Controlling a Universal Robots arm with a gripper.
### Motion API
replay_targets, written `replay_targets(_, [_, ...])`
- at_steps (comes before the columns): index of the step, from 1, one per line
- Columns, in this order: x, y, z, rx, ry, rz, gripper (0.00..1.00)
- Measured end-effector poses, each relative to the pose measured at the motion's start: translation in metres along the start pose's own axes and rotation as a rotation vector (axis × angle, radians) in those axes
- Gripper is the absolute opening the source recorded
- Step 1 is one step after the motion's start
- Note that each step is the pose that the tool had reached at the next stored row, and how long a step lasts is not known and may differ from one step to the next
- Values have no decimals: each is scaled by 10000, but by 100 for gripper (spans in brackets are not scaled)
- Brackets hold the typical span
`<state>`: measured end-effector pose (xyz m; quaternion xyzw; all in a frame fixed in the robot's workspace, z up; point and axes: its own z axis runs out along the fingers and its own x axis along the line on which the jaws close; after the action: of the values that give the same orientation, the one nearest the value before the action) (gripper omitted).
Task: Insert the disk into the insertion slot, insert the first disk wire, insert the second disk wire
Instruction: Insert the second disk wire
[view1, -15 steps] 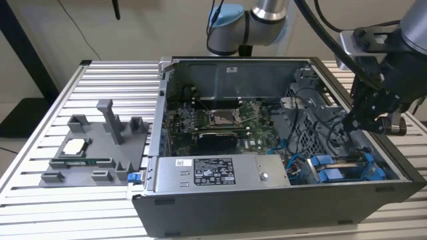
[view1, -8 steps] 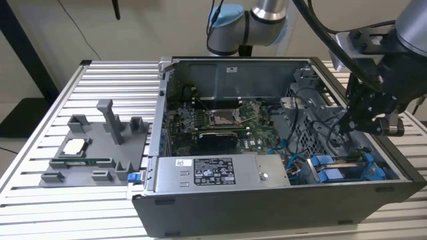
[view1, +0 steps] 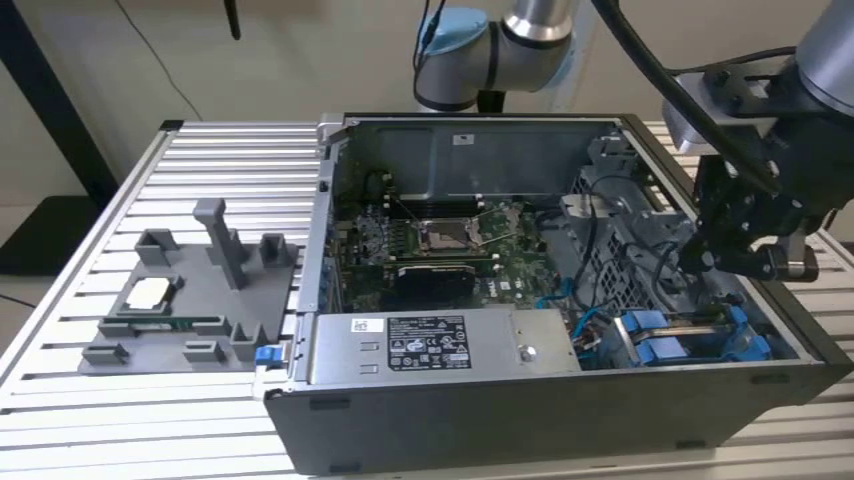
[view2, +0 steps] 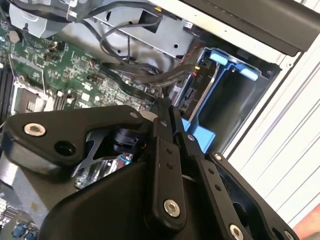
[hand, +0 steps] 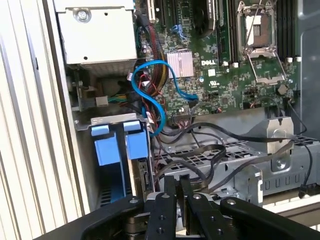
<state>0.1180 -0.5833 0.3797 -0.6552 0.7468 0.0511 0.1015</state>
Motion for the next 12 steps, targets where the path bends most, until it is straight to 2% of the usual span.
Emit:
replay_targets(5, [93, -10, -3, -9, -3, -38, 16])
replay_targets(12, [174, -6, 13, -38, -13, -170, 16])
